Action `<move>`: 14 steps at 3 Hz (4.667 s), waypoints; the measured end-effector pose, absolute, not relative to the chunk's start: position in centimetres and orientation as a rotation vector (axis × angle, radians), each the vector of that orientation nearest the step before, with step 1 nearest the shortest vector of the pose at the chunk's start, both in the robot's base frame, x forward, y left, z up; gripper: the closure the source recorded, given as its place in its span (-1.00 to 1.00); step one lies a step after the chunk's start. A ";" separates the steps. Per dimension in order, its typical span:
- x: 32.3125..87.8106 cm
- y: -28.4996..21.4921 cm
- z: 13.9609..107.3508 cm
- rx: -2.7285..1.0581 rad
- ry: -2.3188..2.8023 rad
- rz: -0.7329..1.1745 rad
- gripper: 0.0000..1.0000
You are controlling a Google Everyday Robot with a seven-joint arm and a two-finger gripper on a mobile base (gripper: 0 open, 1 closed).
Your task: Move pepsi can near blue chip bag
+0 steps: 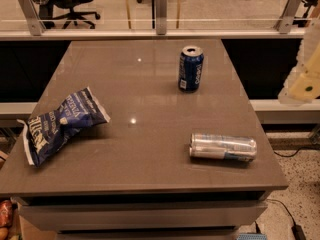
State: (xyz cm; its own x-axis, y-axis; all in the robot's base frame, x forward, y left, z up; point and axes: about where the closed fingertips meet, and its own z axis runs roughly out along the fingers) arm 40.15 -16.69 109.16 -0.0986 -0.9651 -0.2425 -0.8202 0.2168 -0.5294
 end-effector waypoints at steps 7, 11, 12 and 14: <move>43.0 -15.3 107.4 -1.520 2.014 -0.301 -1.00; 46.8 -15.4 101.8 -1.378 2.089 -0.199 -1.00; 47.9 -15.4 100.4 -1.357 2.099 -0.170 -1.00; 50.7 -15.2 97.7 -1.329 2.092 -0.132 -1.00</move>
Offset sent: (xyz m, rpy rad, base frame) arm 0.0046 -0.0010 -0.0026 0.0355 0.0128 -0.0188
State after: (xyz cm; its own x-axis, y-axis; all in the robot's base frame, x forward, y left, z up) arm 50.67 -15.22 97.75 -0.2773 -0.8405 -0.4655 -0.7753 0.4819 -0.4082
